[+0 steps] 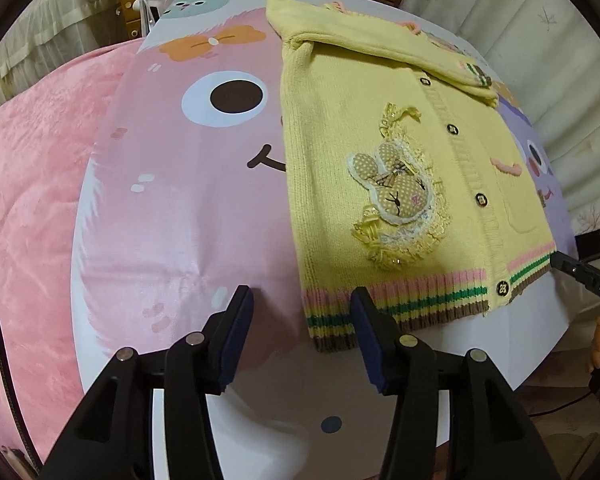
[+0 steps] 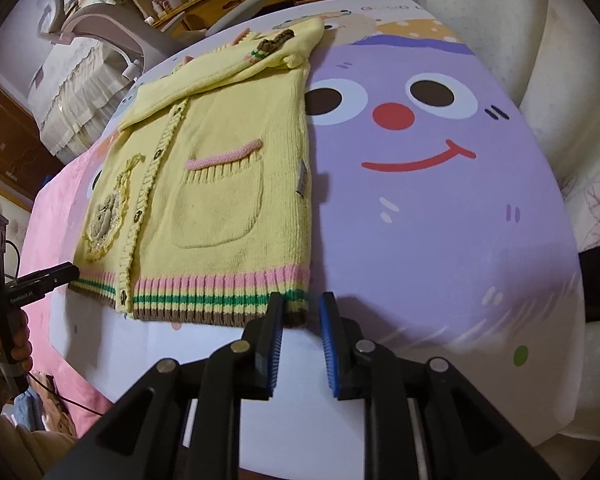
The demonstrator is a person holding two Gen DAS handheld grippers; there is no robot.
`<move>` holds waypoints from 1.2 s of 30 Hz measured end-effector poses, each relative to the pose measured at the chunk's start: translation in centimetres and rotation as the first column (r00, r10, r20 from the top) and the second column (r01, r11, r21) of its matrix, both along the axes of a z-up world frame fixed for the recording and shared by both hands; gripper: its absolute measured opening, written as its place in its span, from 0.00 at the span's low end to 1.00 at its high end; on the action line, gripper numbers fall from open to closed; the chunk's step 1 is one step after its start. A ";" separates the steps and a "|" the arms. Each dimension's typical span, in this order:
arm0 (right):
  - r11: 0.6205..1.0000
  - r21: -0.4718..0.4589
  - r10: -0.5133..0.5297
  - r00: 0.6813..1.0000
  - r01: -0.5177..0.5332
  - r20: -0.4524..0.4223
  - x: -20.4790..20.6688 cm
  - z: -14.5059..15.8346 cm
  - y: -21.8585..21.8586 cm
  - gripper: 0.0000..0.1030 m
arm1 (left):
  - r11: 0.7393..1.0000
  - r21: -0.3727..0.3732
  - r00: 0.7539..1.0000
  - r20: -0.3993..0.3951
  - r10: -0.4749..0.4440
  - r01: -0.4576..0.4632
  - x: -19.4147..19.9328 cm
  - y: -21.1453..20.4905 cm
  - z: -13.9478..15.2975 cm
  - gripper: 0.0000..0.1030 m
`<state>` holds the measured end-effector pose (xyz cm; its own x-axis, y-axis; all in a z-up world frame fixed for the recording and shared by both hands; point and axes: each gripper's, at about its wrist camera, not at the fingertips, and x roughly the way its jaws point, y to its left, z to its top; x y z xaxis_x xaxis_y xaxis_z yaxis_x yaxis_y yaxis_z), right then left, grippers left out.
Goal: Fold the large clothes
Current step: 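Grasp the striped hem with the left gripper while the right gripper grasps it too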
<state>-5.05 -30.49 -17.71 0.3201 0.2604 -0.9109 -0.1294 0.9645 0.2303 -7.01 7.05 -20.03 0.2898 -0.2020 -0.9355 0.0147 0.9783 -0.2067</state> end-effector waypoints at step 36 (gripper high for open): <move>1.000 0.010 0.021 0.982 -0.023 0.186 0.0 8.8 2.2 0.07 | 0.983 -0.169 0.996 0.039 0.083 -0.076 2.8 1.4 7.7 0.06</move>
<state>-5.08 -28.28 -8.87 0.4778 0.2804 -0.8325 -0.1926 0.9581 0.2122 -4.24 8.50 -12.35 0.3528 -0.3288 -0.8760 -0.0487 0.9285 -0.3681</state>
